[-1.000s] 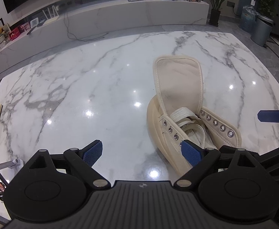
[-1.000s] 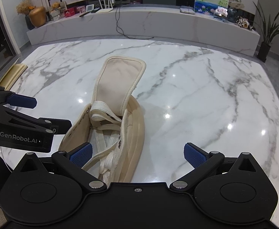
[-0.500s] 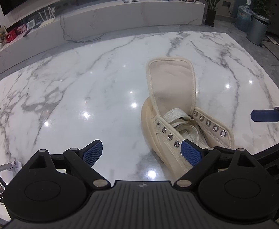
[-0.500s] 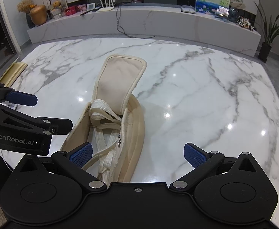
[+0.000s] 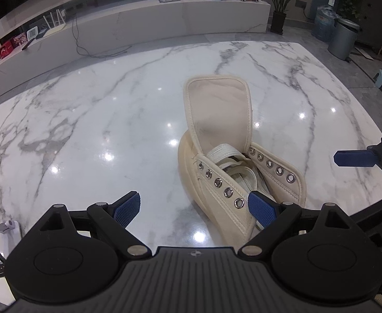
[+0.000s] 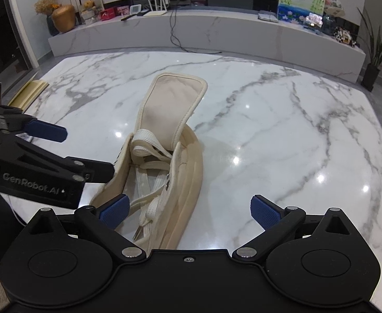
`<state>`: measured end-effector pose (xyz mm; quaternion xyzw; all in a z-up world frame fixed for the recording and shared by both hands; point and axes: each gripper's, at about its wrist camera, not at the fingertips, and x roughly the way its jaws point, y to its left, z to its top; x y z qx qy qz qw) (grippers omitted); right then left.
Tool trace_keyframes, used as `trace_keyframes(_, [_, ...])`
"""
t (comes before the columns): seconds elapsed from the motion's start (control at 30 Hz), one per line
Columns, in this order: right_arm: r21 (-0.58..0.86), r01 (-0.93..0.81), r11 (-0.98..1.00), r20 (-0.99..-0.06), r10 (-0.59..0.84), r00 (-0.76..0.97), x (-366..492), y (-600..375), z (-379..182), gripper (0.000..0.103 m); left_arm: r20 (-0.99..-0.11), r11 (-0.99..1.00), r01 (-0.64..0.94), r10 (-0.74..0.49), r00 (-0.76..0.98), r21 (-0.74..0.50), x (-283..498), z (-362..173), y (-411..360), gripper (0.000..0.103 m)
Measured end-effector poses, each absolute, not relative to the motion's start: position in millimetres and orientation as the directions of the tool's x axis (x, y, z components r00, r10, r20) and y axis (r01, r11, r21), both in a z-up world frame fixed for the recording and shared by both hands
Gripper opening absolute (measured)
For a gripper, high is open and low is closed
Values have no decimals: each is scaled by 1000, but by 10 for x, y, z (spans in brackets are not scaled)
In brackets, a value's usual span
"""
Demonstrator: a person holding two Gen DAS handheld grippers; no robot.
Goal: Lace up shoes with both hands
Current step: 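Move the right gripper into the sneaker and grasp the white lace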
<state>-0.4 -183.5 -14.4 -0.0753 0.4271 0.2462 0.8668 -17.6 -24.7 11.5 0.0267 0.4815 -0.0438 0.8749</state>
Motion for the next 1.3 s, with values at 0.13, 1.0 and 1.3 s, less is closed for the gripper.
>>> trace_keyframes(0.13, [71, -510, 857, -773, 371, 515, -42, -1839, -132, 97, -850, 993, 114, -72, 523, -14, -171, 89, -251, 71])
trace_keyframes(1.0, [-6, -726, 688, -756, 471, 453, -275, -1552, -104, 47, -870, 986, 151, -138, 473, -74, -190, 75, -160, 46])
trace_keyframes(1.3, [15, -701, 713, -791, 437, 427, -136, -1419, -238, 48, -866, 985, 148, -146, 478, -84, -167, 81, -117, 48])
